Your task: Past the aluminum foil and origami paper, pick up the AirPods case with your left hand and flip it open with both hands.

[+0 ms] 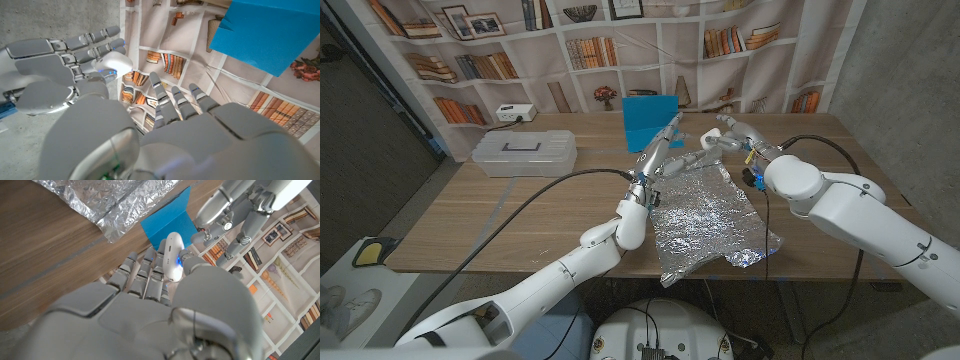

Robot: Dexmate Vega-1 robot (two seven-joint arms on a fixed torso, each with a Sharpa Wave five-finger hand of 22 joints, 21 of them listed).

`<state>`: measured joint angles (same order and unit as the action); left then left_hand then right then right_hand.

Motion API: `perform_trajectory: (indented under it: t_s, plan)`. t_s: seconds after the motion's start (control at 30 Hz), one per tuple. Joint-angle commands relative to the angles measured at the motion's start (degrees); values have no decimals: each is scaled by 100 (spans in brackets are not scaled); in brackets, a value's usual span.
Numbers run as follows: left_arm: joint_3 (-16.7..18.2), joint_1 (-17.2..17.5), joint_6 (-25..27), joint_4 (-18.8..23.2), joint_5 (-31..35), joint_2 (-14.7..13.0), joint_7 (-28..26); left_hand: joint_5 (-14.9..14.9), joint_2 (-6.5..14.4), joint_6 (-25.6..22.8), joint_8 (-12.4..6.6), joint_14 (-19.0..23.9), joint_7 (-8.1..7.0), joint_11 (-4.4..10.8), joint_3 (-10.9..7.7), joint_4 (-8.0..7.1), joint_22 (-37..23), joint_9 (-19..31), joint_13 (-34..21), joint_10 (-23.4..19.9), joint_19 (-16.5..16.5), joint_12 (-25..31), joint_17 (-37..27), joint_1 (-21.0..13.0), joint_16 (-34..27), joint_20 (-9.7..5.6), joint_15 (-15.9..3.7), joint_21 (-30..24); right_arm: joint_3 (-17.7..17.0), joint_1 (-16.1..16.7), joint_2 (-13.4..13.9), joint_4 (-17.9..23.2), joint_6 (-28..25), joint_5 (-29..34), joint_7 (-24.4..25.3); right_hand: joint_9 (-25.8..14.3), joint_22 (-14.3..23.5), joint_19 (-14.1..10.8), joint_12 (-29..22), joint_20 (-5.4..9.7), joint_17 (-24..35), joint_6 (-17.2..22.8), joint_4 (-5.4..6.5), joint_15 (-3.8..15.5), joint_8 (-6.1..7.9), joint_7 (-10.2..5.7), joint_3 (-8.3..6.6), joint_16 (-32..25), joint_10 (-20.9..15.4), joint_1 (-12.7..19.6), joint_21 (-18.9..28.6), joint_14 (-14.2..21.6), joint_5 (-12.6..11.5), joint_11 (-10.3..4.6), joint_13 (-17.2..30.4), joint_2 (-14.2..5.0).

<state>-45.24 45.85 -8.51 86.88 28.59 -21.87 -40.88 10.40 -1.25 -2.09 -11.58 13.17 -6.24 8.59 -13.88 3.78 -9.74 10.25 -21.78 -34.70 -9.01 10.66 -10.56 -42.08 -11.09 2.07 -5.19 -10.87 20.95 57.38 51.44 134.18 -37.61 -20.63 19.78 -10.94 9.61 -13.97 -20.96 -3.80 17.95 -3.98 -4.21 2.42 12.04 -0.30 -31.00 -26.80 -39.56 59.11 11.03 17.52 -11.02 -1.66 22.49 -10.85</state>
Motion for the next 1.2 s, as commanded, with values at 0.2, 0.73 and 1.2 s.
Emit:
perform_trajectory:
  t_s: [0.2,0.73,1.2]
  plan:
    - [379,320,-179,336,-243,-135,-209,42,42,-427,-121,-88,-18,-82,-12,-7,-27,32,17,387,-9,-9,-4,105,38,36,87,-17,-534,715,-289,-212,1215,-211,388,-9,4,123,-43,-122,4,70,2,595,7,-65,-24,-36,-822,13,-55,24,-31,-788,28,-30]
    - [720,373,-526,495,-665,-122,8,44,190,-1253,-256,-413,-18,-127,-59,-9,-42,51,90,1029,52,66,-25,304,58,201,176,-22,-454,968,-589,-616,2490,131,401,-11,2,227,-48,-43,11,153,14,686,13,-187,30,6,-809,-12,-59,-181,-31,-837,77,-37]
    - [981,403,-44,1019,-498,-272,198,34,312,-1283,-193,-359,-58,-29,-110,-2,-51,58,122,984,-52,140,-15,316,17,203,104,-67,-354,1086,-815,-898,3119,721,537,-13,2,243,-51,32,17,190,35,714,10,-274,67,10,-806,-37,-47,-267,-28,-876,112,-44]
